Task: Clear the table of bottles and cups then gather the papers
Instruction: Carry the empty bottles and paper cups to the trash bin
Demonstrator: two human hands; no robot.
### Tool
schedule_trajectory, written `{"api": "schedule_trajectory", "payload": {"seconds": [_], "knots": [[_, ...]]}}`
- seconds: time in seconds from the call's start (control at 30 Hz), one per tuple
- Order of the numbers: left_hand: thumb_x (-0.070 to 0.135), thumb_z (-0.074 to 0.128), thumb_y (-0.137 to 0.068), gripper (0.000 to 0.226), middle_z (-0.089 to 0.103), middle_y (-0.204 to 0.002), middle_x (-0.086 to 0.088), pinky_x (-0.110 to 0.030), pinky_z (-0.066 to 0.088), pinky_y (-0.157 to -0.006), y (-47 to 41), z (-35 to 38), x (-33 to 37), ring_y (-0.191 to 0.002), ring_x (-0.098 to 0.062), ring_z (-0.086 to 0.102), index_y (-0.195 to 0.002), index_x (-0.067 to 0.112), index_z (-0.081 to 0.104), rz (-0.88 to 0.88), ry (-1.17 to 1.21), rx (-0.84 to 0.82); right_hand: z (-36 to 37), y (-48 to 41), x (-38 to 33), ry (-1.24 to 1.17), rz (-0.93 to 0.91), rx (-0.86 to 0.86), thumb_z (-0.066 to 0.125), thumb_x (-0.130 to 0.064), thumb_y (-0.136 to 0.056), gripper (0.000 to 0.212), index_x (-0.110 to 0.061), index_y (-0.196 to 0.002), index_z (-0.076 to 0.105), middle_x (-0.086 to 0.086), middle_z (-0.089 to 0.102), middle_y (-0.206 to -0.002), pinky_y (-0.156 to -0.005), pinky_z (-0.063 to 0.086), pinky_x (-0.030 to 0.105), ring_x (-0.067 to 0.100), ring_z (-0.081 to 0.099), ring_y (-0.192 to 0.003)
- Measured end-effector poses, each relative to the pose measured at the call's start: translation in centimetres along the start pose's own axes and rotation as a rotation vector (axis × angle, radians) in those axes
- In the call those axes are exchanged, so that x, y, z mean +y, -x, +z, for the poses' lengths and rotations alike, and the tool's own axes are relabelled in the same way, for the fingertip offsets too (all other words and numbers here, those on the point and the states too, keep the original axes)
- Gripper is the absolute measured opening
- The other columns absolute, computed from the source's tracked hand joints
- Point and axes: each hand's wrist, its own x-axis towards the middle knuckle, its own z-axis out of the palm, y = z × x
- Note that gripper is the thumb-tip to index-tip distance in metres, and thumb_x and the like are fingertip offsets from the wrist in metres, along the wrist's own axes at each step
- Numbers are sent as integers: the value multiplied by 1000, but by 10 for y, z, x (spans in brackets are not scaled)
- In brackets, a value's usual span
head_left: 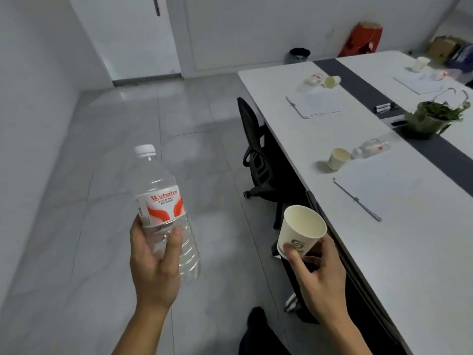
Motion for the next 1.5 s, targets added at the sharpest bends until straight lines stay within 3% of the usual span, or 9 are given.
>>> {"api": "schedule_trajectory", "payload": {"seconds": [0.17,0.37,0.5,0.63,0.97,1.1,1.23,1.37,1.5], "knots": [[57,62,-74,71,64,-119,18,-40,58,-87,-130,50,-16,-108,-6,64,-135,24,49,40,-54,-18,81,-115,-3,-13,-18,12,71,-65,-71,62,-42,-125,52,-15,64,-111,-78,58,41,4,65,-92],[61,61,-73,69,63,-118,26,-23,59,-77,-309,95,-2,-108,-2,64,-135,34,47,67,-79,14,186,-295,-68,-31,-85,-83,69,-63,-75,60,-38,-126,52,-12,64,-115,-83,56,42,6,64,-100],[58,62,-75,75,65,-120,14,-14,56,-74,-416,107,0,-105,-7,66,-139,23,47,85,-62,75,259,-395,-118,-34,-135,-192,70,-62,-75,59,-38,-127,52,-12,64,-115,-78,58,42,9,65,-97],[44,72,-84,66,62,-109,35,0,45,-71,-529,121,-19,-102,12,60,-139,17,48,89,-70,110,341,-489,-146,-6,-174,-231,71,-60,-76,53,-39,-122,54,-12,66,-110,-77,58,42,10,66,-96],[55,62,-73,73,61,-119,31,-5,48,-72,-827,214,-34,-109,6,61,-138,26,45,121,15,-82,475,-708,-208,-17,-98,-63,71,-63,-72,55,-41,-119,54,-19,65,-110,-78,56,36,3,64,-97],[55,62,-73,77,64,-121,17,-7,50,-74,-924,283,-44,-109,0,62,-139,20,47,133,16,-201,502,-794,-208,-50,-36,57,69,-68,-66,64,-40,-121,53,-20,66,-107,-75,54,32,1,65,-91],[56,63,-72,77,64,-119,21,-8,50,-73,-1018,362,-61,-108,-1,63,-139,20,47,154,-4,-279,527,-894,-195,-64,14,152,67,-69,-64,66,-40,-121,53,-19,67,-106,-72,48,21,0,65,-90],[61,62,-71,82,62,-124,19,-5,49,-73,-1124,454,-65,-110,4,60,-142,23,45,154,-41,-305,551,-1025,-190,-70,49,181,68,-69,-65,65,-40,-121,52,-16,67,-106,-75,53,29,7,67,-93],[61,61,-70,79,62,-120,24,-27,59,-78,-1215,530,-56,-109,3,61,-140,26,47,142,-61,-298,568,-1153,-204,-60,32,161,70,-66,-69,59,-42,-120,53,-17,67,-105,-75,55,31,2,65,-91]]}}
